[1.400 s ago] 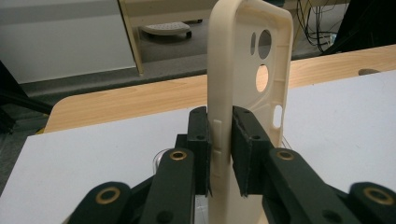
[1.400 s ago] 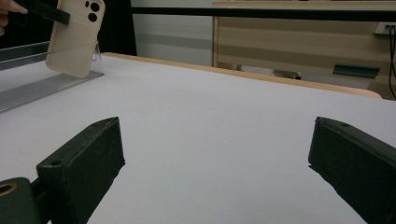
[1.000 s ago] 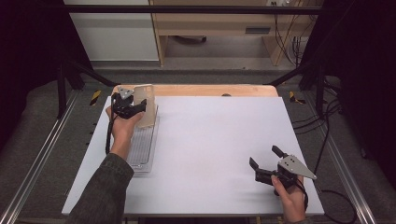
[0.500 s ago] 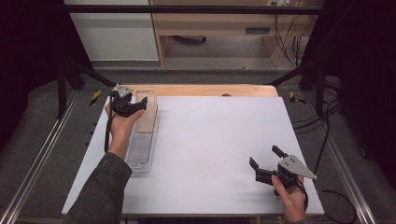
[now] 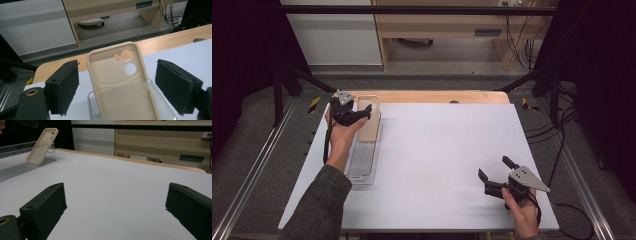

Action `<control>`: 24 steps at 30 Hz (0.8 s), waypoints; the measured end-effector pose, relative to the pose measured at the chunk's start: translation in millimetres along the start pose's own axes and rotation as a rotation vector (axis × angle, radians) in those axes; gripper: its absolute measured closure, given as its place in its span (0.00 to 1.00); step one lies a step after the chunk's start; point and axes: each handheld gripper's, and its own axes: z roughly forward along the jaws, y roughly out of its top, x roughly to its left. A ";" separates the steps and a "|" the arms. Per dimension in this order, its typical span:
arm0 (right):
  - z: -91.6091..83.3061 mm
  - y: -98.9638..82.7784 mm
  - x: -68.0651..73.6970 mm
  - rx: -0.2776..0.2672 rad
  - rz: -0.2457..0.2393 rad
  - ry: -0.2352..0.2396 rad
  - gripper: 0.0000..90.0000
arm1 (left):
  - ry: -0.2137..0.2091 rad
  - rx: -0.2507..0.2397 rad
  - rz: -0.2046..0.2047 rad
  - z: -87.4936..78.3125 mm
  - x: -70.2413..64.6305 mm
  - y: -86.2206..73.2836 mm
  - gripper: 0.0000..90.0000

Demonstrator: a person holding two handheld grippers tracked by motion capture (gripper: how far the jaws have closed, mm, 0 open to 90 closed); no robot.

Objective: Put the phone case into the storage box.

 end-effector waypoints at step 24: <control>-0.3 0.3 0.6 0.001 0.003 0.000 0.03 | -0.032 -0.006 0.003 -1.6 -7.9 0.2 0.04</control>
